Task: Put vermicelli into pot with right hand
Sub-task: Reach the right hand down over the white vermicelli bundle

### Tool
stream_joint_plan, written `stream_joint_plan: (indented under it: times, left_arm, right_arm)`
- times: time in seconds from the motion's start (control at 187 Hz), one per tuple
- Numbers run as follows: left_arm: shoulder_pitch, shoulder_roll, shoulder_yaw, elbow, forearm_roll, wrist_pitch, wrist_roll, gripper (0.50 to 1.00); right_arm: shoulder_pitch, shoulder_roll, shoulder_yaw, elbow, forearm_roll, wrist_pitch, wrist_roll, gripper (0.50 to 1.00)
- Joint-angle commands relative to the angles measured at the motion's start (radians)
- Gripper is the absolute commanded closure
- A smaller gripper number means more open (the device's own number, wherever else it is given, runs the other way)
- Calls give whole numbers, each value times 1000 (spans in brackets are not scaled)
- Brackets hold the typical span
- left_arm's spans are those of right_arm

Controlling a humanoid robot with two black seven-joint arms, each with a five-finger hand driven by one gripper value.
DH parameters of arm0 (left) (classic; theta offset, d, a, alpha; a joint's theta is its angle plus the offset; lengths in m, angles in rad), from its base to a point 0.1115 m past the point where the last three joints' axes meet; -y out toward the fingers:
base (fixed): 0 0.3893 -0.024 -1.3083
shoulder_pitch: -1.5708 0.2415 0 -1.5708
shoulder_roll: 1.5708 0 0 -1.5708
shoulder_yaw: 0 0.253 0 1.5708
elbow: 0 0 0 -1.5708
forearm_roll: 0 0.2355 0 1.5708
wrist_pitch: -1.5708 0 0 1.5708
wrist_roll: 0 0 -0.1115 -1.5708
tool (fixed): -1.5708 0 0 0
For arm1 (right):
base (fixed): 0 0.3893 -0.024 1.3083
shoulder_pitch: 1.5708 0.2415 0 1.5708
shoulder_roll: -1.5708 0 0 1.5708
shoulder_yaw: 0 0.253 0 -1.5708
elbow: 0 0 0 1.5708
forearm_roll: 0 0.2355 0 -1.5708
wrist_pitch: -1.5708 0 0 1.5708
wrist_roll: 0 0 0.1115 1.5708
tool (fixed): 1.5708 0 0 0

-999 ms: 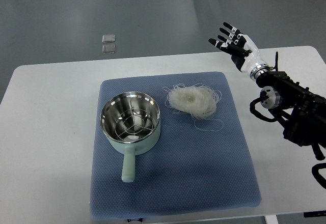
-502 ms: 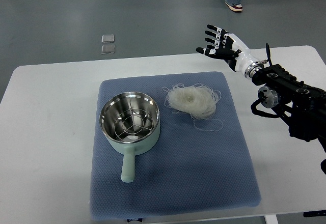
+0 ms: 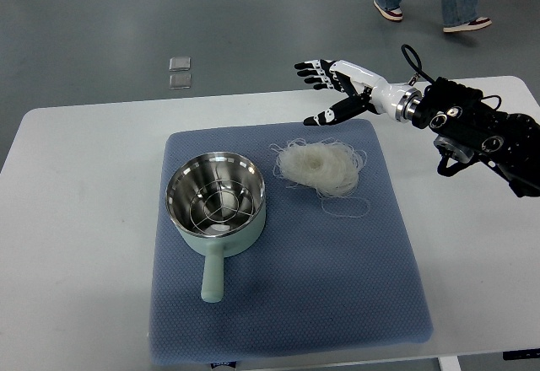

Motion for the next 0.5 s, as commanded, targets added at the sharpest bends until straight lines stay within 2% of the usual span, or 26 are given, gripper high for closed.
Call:
stream_joint_plan:
  times: [0.0,0.208,0.326,0.497]
  left_arm:
    - [0,0,0,0,0,0,0,500]
    - [0,0,1,1,0,0,0,500]
    - [0,0,0,1,0,2,0,500]
    - [0,0,0,3,0,3,0,500]
  right_arm:
    - [48,-20,-95,30,-75,0,27,579]
    - [143,-24,-247,65,-182,8,53,579]
    - [181,-12,-310,65,-225,40,53,581]
    - [192,20,-372,64,-286,40,41,581]
